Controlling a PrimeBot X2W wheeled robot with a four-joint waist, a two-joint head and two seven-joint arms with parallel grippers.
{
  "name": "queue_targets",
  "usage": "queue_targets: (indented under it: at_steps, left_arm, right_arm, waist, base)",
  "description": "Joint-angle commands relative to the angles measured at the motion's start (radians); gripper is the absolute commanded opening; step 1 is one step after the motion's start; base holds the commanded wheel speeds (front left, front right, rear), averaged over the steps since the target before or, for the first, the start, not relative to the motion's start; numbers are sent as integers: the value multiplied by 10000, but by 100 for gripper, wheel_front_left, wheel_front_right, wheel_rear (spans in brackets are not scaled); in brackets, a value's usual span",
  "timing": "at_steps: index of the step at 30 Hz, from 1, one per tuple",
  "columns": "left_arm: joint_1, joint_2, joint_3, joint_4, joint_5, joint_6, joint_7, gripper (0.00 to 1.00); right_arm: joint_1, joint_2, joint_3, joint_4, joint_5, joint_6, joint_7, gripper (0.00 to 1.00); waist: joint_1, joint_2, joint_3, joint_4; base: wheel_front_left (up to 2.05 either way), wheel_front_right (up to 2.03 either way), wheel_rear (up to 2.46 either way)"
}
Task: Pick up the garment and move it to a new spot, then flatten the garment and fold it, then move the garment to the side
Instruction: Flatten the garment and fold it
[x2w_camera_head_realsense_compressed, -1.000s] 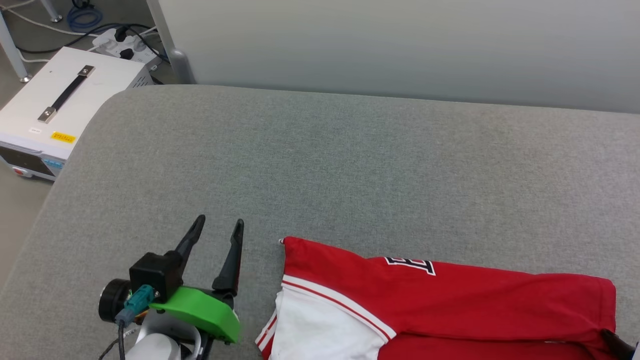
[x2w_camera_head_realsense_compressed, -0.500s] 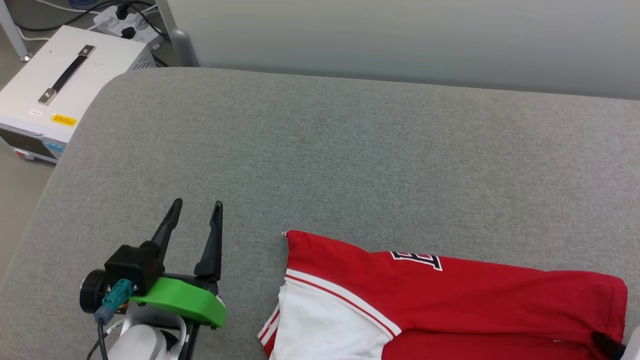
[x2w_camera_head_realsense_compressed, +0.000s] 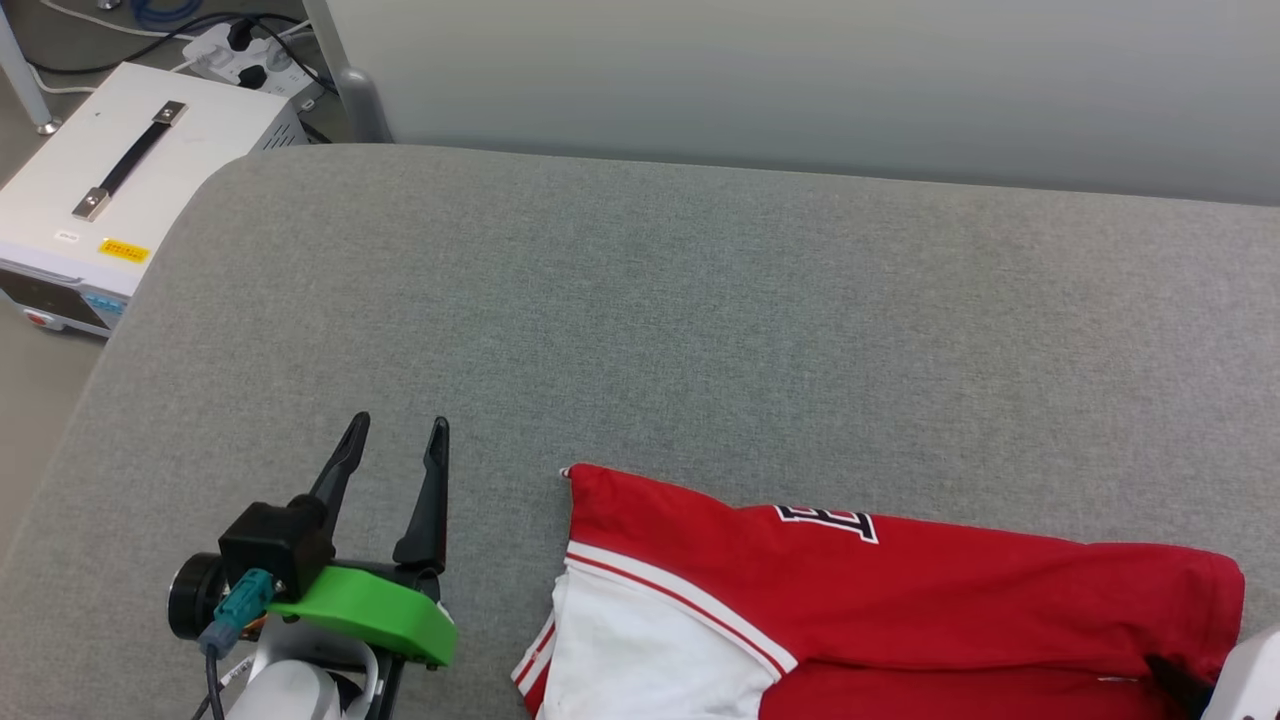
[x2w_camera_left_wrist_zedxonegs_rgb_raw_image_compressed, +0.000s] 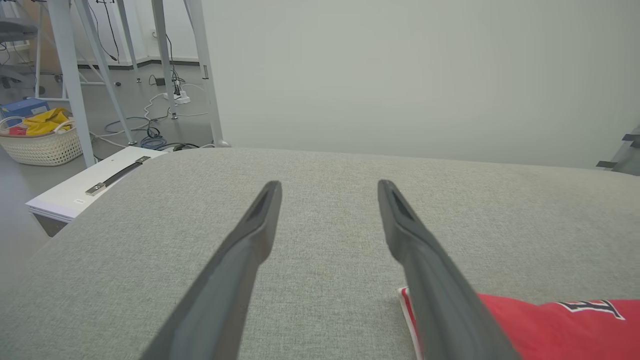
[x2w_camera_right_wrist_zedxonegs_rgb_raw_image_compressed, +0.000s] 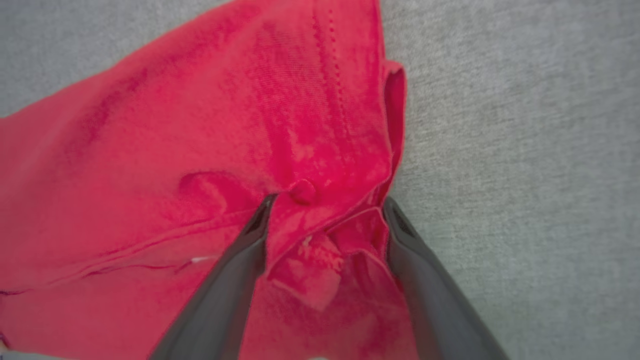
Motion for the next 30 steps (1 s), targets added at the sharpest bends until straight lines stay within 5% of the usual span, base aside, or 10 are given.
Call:
queue_targets:
  at_steps: [1,12,19,30]
  left_arm:
    - [171,-65,25,66,134,-88,-58,100]
    - [460,-371,206,352,320,-354,-58,100]
    - [635,-424,245,480,390,-478,-58,100]
    - [896,-494,360,477,438,-478,-59,100]
  right_arm:
    - [11,245,269,244,111,8,-19,3]
    - [81,-556,-260,241,7,8,-1161,0]
    - [-69,-968,-1587,391,-821,8,-1717,0]
    - [341,-795,-1317,-643,-414,8,-1630,0]
  waist:
    - [0,0,-25,-17]
    - [0,0,-521,-155]
    - [0,0,-854,-252]
    - [0,0,-1341,-397]
  base:
    - [0,0,0]
    - [0,0,0]
    - [0,0,0]
    - [0,0,0]
